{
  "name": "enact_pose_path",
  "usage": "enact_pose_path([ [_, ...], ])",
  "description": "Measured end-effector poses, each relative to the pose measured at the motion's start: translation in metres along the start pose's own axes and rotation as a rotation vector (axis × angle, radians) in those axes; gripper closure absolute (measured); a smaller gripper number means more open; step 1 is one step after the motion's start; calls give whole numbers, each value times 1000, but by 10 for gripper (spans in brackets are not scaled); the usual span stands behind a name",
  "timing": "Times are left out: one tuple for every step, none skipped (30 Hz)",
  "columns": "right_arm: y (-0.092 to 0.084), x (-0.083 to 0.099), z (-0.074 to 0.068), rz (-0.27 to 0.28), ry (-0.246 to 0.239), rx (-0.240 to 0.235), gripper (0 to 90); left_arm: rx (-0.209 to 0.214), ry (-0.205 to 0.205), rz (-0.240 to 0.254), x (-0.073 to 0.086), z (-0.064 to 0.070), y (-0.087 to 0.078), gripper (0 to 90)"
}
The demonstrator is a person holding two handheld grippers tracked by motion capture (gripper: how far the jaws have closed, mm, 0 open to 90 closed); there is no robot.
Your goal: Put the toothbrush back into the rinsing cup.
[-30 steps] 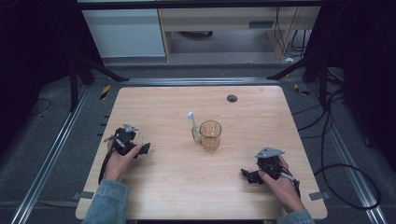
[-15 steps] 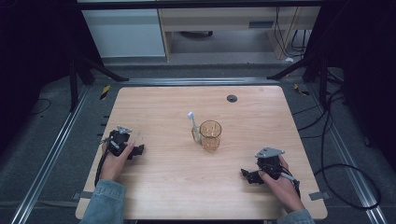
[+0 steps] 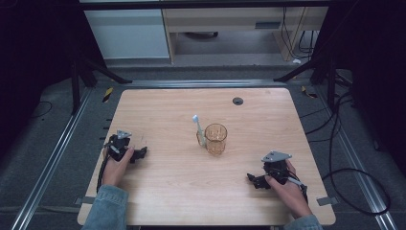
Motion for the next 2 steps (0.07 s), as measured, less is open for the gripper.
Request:
enact_pose_path([
  [0, 0, 0, 0, 0, 0, 4, 0, -2, 0, 0, 0, 0, 0],
  [0, 0, 0, 0, 0, 0, 4, -2, -5, 0, 0, 0, 0, 0],
])
Point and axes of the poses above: each handheld gripper's, and its own axes: y roughly forward along the jaws, x roughly out of its underside, z roughly to its right, the point moved 6 cm from there along y, roughly forward along the jaws, and after that the axes turned 15 degrees about -z, right-handed, at the moved point
